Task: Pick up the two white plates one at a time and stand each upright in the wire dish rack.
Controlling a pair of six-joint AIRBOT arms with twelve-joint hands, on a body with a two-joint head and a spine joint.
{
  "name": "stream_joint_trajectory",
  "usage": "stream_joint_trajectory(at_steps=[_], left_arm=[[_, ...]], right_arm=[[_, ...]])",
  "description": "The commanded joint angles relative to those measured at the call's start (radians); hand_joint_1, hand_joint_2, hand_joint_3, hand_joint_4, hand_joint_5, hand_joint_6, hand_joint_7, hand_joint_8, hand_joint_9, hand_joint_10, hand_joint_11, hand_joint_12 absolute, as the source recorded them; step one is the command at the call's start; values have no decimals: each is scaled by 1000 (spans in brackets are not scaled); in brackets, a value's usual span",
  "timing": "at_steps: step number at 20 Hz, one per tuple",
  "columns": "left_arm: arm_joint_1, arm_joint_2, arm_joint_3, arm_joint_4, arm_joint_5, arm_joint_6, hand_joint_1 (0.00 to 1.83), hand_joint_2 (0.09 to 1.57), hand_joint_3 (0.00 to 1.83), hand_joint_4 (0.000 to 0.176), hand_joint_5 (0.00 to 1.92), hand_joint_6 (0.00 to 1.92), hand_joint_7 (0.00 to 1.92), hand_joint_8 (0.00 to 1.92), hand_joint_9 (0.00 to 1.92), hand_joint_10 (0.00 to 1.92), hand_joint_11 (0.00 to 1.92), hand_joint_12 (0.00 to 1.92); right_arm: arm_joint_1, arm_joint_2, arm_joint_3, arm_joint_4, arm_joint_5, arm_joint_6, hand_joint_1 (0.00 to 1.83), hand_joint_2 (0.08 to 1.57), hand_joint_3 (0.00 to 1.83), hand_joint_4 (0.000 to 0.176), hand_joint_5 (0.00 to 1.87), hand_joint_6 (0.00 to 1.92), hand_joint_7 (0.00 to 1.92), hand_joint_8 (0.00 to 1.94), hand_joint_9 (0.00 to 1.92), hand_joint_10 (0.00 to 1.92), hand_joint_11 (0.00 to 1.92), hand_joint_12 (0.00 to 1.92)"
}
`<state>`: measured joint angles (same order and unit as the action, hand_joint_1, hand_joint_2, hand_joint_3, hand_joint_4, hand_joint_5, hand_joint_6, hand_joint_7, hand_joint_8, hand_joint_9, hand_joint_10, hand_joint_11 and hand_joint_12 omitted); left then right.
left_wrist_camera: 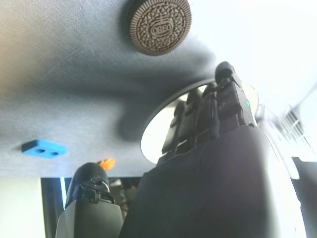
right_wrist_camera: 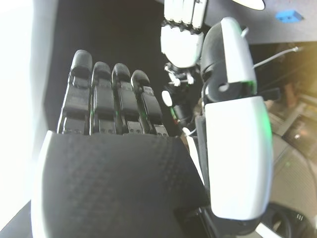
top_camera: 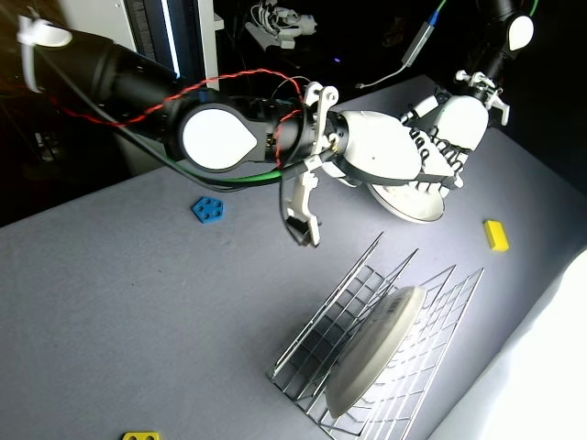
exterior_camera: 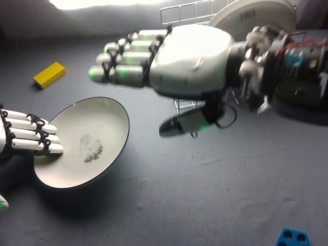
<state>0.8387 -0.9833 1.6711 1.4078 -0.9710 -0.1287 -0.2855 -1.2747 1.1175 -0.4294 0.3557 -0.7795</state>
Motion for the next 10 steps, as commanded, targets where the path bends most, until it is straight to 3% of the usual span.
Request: stream_joint_trajectory(at_steps=[1, 3, 4, 6, 7, 8, 10], left_arm=[[12, -19, -8, 37, -36, -1, 0, 1030, 0, 0, 62, 15, 74, 15, 53, 15, 18, 8], [29, -21, -14, 37, -35, -1, 0, 1035, 2, 0, 50, 7, 61, 7, 40, 7, 7, 4], [35, -22, -16, 32, -35, -1, 0, 1036, 2, 0, 53, 8, 62, 7, 42, 8, 12, 7], [53, -24, -17, 17, -35, -11, 0, 1034, 1, 0, 55, 7, 61, 6, 41, 6, 8, 6], [60, -26, -17, 16, -37, -30, 0, 1035, 2, 0, 51, 5, 55, 2, 35, 3, 1, 3], [63, -29, -15, 16, -45, -58, 0, 1033, 1, 0, 54, 6, 57, 3, 36, 4, 4, 4], [63, -32, -12, 8, -49, -87, 0, 1040, 4, 0, 46, 2, 63, 5, 42, 5, 0, 3]], right_arm=[[3, -3, -3, 36, 88, -26, 971, 962, 0, 0, 0, 0, 0, 0, 0, 0, 0, 230], [-13, -36, -1, 55, 66, -72, 909, 860, 0, 0, 0, 0, 0, 0, 0, 0, 0, 123], [-17, -48, 0, 57, 62, -72, 973, 806, 0, 0, 0, 0, 0, 0, 0, 0, 0, 24], [-23, -76, 7, 57, 54, -95, 985, 742, 0, 0, 0, 0, 0, 0, 0, 0, 0, 0], [-25, -100, 22, 57, 49, -99, 986, 722, 0, 15, 0, 0, 0, 0, 0, 0, 0, 0], [-24, -125, 43, 57, 38, -99, 969, 707, 0, 0, 0, 0, 0, 0, 0, 0, 22, 10], [-24, -165, 81, 58, 22, -99, 1016, 687, 0, 4, 0, 0, 0, 0, 0, 0, 7, 3]])
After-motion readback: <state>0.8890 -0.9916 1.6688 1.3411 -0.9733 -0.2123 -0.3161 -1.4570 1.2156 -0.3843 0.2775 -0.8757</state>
